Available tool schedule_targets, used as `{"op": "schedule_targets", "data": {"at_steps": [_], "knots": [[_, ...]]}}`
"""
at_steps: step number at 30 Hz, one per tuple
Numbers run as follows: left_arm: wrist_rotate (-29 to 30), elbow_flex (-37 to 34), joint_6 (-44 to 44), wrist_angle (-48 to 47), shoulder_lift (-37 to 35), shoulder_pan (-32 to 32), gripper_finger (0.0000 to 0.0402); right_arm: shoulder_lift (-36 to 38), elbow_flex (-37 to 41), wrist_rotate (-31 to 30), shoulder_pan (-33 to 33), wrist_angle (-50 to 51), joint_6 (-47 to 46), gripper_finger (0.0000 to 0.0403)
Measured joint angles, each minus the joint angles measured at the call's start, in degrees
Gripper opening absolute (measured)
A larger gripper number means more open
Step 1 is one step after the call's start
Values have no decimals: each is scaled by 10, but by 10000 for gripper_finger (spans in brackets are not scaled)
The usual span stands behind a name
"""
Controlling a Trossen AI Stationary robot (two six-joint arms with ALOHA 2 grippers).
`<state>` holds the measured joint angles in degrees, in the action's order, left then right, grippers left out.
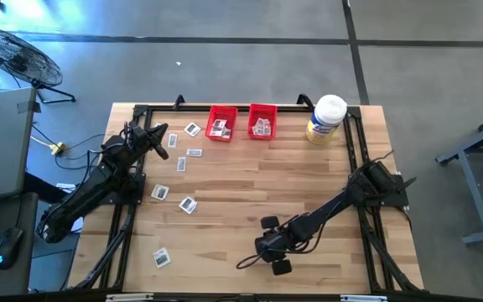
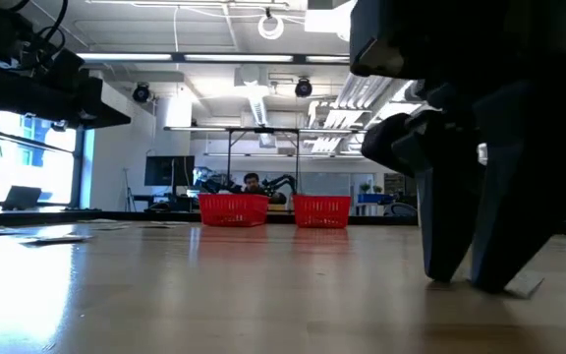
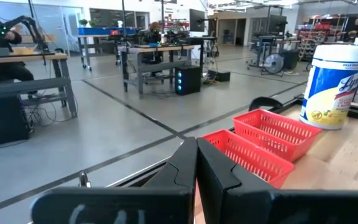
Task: Pick & Place First Aid Supplies
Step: Put the ointment pack into the right red bin
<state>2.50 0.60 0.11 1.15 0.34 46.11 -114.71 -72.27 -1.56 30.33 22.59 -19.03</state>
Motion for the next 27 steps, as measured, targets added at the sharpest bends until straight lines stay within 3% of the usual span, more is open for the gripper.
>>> {"op": "schedule_targets", "data": {"at_steps": [4, 9, 22, 27], "knots": [[0, 0, 0, 0, 0, 0, 1, -25, -3, 19, 1, -5, 16, 122], [0, 0, 0, 0, 0, 0, 1, -31, -3, 0, 2, 8, 16, 114], [2, 0, 0, 0, 0, -74, 1, -26, 0, -66, -14, 15, 14, 7], [-1, 0, 0, 0, 0, -88, 1, -13, 2, -106, -25, -26, 31, 4]]}}
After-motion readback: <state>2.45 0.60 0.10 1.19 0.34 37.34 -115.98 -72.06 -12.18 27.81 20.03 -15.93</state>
